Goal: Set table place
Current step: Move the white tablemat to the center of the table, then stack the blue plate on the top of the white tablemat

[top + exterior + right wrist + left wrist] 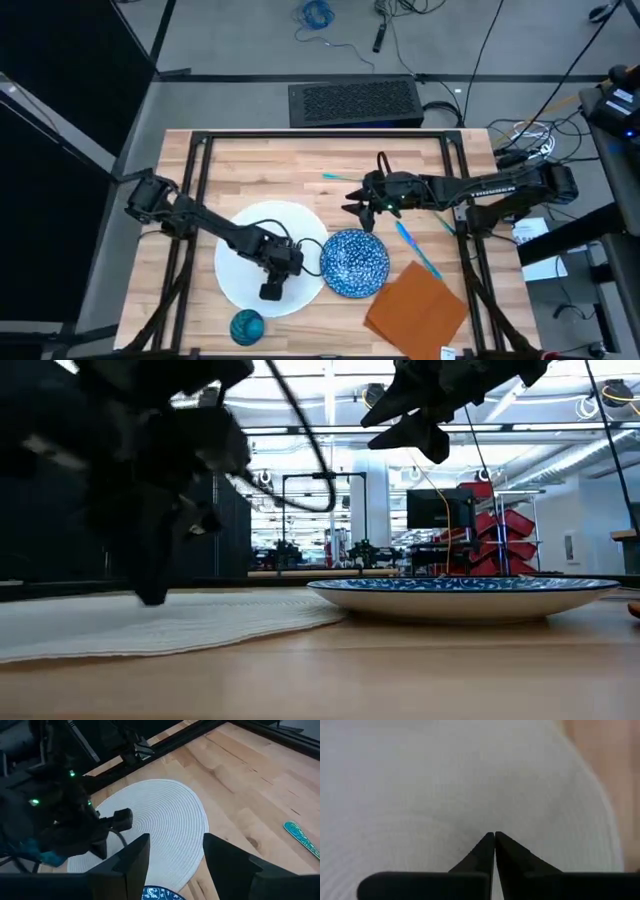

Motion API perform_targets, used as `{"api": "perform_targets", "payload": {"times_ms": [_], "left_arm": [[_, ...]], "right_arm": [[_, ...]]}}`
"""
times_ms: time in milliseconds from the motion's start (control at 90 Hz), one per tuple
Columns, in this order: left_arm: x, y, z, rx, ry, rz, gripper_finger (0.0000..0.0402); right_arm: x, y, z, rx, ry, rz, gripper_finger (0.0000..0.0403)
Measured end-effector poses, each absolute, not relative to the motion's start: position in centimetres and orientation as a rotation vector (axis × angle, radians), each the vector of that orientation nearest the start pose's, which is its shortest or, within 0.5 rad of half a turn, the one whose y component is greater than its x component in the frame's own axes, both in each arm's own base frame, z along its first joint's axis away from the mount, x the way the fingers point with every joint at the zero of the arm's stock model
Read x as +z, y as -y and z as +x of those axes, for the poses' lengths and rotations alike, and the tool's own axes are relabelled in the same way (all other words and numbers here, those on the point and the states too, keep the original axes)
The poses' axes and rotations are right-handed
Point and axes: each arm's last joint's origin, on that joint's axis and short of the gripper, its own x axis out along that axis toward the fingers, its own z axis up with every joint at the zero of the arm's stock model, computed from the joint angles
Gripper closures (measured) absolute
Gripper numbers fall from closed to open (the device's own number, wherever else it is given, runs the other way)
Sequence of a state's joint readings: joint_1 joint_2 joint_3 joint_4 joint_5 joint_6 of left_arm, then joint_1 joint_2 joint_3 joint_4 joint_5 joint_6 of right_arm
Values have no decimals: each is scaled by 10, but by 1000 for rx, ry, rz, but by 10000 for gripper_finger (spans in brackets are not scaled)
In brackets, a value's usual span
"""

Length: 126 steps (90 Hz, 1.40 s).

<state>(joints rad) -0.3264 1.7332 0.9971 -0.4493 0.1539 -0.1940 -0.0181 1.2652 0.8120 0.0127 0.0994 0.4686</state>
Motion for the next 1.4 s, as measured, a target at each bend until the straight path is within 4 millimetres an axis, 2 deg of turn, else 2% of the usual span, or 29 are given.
{"api": "perform_targets", "payload": {"times_ms": [178, 289, 489, 678, 778, 956, 1111, 1200, 1400], "left_arm": [[158, 102, 310, -300, -1212, -62, 401], [169, 95, 321, -278, -1161, -72, 401], [182, 54, 344, -162, -1052, -152, 401], [184, 13, 349, -125, -1033, -302, 401], [185, 2, 351, -140, -1003, -362, 401], [187, -7, 353, -147, -974, -432, 401], [172, -21, 359, -133, -990, -549, 401], [164, -30, 368, -152, -938, -598, 396], [153, -45, 381, -219, -842, -735, 349]], "right_arm": [[266, 8, 271, -213, -385, 443, 232], [273, 8, 266, -211, -365, 434, 232], [289, 9, 248, -246, -314, 410, 232], [297, 8, 225, -303, -346, 399, 232], [302, 6, 214, -346, -347, 382, 232], [309, 2, 198, -387, -325, 371, 232], [312, 0, 194, -391, -304, 367, 232], [312, 0, 194, -392, -306, 371, 232], [312, 0, 187, -398, -321, 378, 232]]}}
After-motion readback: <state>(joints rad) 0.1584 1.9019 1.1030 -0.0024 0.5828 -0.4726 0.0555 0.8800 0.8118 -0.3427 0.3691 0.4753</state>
